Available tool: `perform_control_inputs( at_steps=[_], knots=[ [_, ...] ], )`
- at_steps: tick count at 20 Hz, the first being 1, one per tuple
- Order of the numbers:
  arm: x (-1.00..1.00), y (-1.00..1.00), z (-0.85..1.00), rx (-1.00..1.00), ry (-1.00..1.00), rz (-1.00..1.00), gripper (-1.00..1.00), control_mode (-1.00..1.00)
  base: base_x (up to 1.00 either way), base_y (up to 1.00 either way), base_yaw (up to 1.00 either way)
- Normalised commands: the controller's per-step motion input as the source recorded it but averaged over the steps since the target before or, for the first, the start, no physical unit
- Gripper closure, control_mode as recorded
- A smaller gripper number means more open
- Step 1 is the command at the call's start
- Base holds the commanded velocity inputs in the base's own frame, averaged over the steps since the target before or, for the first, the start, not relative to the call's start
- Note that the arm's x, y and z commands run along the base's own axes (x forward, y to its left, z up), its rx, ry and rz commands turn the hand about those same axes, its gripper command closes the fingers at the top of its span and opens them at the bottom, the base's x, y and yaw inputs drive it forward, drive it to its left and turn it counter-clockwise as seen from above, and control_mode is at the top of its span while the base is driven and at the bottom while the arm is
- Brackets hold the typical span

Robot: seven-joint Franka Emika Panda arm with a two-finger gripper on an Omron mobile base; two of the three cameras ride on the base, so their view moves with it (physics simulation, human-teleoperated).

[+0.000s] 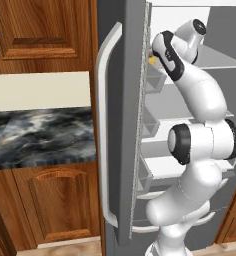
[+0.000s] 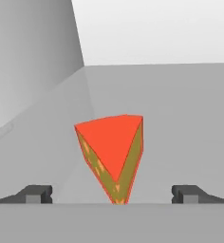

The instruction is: Take the cheese, fish, and lemon from the fridge and place them on the plate on the dining counter to create an appetizer plate.

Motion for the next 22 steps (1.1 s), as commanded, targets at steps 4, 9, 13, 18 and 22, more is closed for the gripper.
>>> perform_control_inputs(
  at_steps=[4, 9, 13, 18, 22],
  knots=[
    [0.58, 0.01, -0.13, 0.0, 0.0, 0.0, -1.0, -1.0, 0.0, 0.0, 0.0],
    [0.3, 0.1, -0.17, 0.0, 0.0, 0.0, -1.0, -1.0, 0.0, 0.0, 0.0],
    [0.27, 0.18, -0.28, 0.0, 0.0, 0.0, -1.0, -1.0, 0.0, 0.0, 0.0],
    [0.24, 0.24, -0.32, 0.0, 0.01, 0.0, 1.0, -1.0, 0.0, 0.0, 0.0],
    [-0.07, 0.14, -0.1, 0.0, -0.04, 0.0, 1.0, -1.0, 0.0, 0.0, 0.0]
  ],
)
